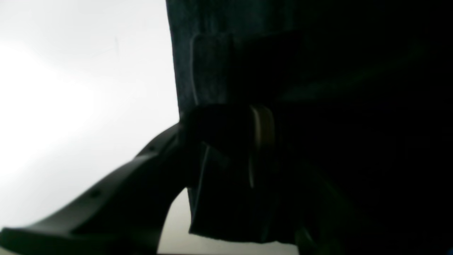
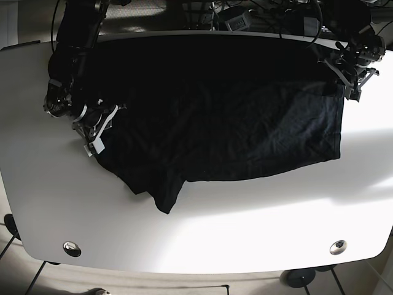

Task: Fold the T-shirt properly

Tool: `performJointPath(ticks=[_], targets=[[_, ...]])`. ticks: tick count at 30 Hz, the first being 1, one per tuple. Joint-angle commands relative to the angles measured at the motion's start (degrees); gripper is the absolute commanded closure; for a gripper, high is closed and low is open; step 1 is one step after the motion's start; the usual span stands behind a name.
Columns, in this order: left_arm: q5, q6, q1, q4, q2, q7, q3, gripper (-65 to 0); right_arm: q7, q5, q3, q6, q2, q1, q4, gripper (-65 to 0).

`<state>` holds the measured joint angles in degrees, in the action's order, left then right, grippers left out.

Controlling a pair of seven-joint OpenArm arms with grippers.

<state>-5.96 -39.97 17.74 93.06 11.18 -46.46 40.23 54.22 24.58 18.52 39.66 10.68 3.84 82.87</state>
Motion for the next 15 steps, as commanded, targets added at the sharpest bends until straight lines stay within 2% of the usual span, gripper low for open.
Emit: performJointPath(ticks=[1,9,10,13,15], targets=[[0.7,0.0,0.0,0.5,0.7,-0.3,0.1,-19.7,-1.1,1.2,0.2,0.34,0.7,1.1,2.8,-2.1],[0.7,0.0,0.0,0.4,0.7,-0.3,0.1,-19.7,-1.1,1.2,0.2,0.34,0.8,1.5,4.0,-3.6],[0.7,0.0,0.0,0.4,0.7,-0.3,0.1,-19.7,-1.1,1.2,0.2,0.34,0.8,1.5,4.0,-6.7],[0.7,0.0,0.0,0.4,0.7,-0.3,0.1,-19.7,-1.2,1.2,0.2,0.34,0.8,1.3,4.0,-23.0],[0.7,0.0,0.0,0.4,0.7,-0.3,0.1,-19.7,-1.3,1.2,0.2,0.34,0.5,1.3,3.9,-24.1]])
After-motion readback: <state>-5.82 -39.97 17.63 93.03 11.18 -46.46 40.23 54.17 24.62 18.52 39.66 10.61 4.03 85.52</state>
